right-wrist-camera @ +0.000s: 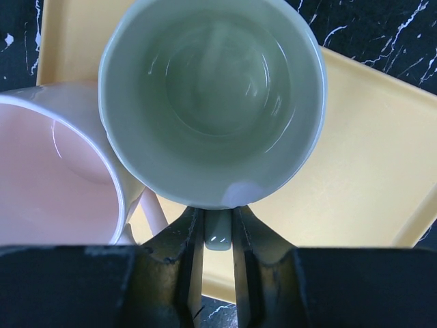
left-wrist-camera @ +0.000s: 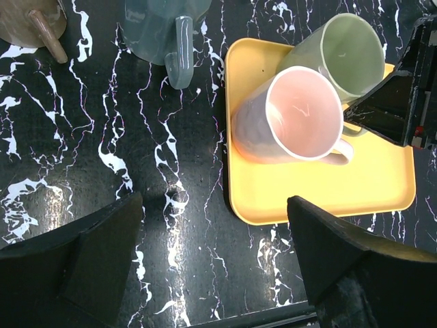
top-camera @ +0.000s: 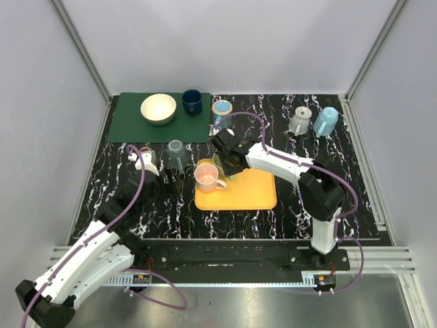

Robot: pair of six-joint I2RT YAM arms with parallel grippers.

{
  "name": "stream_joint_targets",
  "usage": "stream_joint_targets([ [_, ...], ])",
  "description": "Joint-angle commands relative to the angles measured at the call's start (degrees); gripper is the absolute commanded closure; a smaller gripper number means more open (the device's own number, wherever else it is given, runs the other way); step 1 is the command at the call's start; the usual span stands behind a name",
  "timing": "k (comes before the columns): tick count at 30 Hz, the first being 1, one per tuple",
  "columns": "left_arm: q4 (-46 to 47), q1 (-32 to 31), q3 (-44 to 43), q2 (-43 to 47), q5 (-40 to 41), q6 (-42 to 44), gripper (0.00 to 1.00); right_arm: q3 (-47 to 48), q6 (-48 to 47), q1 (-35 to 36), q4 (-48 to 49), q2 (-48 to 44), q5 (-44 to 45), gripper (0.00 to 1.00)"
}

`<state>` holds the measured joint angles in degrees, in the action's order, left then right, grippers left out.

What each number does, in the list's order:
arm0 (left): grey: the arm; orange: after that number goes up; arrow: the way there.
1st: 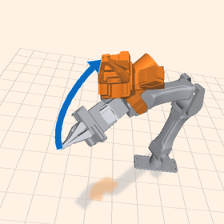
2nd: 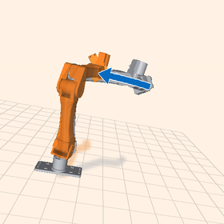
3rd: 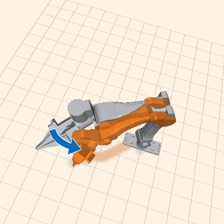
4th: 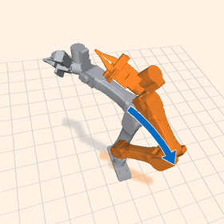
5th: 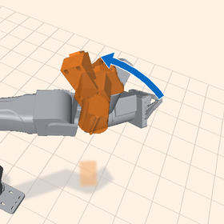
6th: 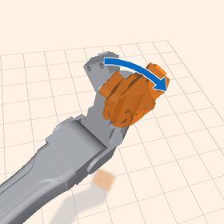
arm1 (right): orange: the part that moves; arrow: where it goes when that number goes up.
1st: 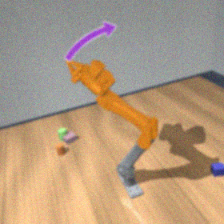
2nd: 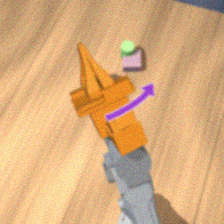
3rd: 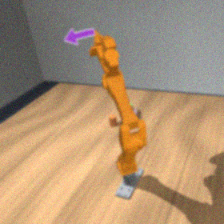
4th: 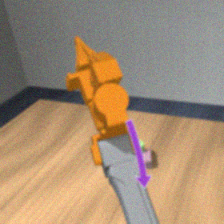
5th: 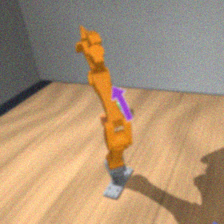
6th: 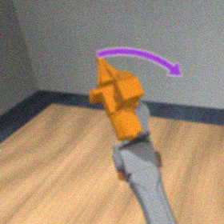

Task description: Turn the mug right side up

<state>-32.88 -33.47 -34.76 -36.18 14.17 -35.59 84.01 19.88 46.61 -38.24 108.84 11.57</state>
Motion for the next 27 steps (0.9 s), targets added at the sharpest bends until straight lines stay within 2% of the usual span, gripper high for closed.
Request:
stream_joint_targets([
  [1, 1.9, -0.2, -0.9, 0.9, 1.7, 0.6, 0.11, 0.1, 0.9, -0.2, -0.3, -1.7, 5.0, 1.0],
  [7, 2.3, -0.2, -2.2, 0.2, 2.3, 0.3, 0.11, -4.6, 0.8, -0.2, 0.2, -12.7, 7.3, 1.0],
  [14, 5.0, -0.2, -4.4, -2.1, 2.2, -0.1, 0.11, -8.4, 2.5, -0.3, -0.2, -23.3, 5.9, 1.0],
  [18, 7.7, -0.2, -4.4, -3.4, 0.0, -1.1, 0.12, -10.7, 3.2, -0.5, 0.0, -27.8, 3.2, 1.0],
  [23, 10.7, -0.2, -3.7, -4.9, -2.5, -3.1, 0.13, -14.6, 3.8, -0.6, 0.4, -31.0, 4.3, 1.0],
  [25, 12.8, -0.2, -2.9, -4.3, -5.7, -3.7, 0.13, -16.5, 4.9, -1.1, 1.7, -33.0, 4.2, 1.0],
  [27, 17.0, -0.3, -0.8, -3.4, -9.3, -5.6, 0.13, -18.2, 5.8, -3.4, 4.5, -34.5, 0.6, 1.0],
])
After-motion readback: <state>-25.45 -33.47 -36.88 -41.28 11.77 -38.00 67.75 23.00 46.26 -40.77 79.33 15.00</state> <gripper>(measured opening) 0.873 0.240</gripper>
